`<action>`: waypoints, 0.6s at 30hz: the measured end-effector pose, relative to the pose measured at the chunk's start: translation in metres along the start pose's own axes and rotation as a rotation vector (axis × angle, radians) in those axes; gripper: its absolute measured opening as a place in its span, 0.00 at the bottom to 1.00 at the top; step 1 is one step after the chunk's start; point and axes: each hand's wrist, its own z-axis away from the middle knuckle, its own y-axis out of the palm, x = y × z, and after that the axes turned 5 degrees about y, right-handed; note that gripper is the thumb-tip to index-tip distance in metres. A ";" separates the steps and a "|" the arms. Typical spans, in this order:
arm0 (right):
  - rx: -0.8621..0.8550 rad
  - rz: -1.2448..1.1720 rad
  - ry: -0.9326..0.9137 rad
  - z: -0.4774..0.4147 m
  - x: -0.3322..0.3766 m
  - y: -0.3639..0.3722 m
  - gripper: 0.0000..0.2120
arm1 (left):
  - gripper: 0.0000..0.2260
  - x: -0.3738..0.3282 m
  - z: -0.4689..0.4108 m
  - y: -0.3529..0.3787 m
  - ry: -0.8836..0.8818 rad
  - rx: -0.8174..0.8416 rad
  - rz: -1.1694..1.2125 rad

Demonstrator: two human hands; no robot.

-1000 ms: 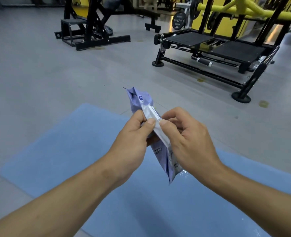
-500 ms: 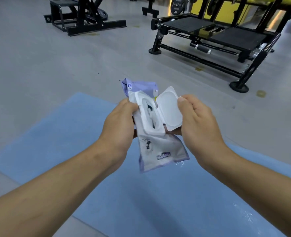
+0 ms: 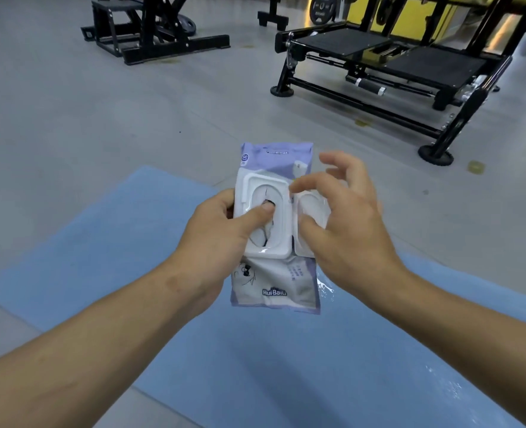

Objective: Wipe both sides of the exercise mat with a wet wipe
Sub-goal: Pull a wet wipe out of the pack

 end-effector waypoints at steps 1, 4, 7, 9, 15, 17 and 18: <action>-0.027 0.064 -0.068 0.001 0.000 0.000 0.16 | 0.07 0.000 0.000 -0.001 0.001 0.000 0.005; -0.044 0.042 -0.205 0.003 0.003 0.002 0.11 | 0.08 -0.001 0.001 -0.001 0.010 0.012 0.006; 0.032 -0.037 -0.180 0.003 0.005 0.004 0.10 | 0.10 -0.002 0.003 0.003 0.012 0.024 0.004; 0.060 -0.041 -0.134 0.001 0.003 0.005 0.10 | 0.10 -0.002 0.003 0.004 0.005 0.015 0.013; 0.073 -0.031 -0.154 0.004 0.003 0.006 0.05 | 0.09 0.001 0.002 0.002 -0.004 0.009 0.004; 0.090 -0.029 -0.148 0.006 0.003 0.005 0.08 | 0.09 0.001 0.001 0.001 0.001 0.012 0.007; 0.097 -0.021 -0.141 0.006 0.002 0.004 0.09 | 0.09 0.001 0.000 0.001 0.007 0.009 0.011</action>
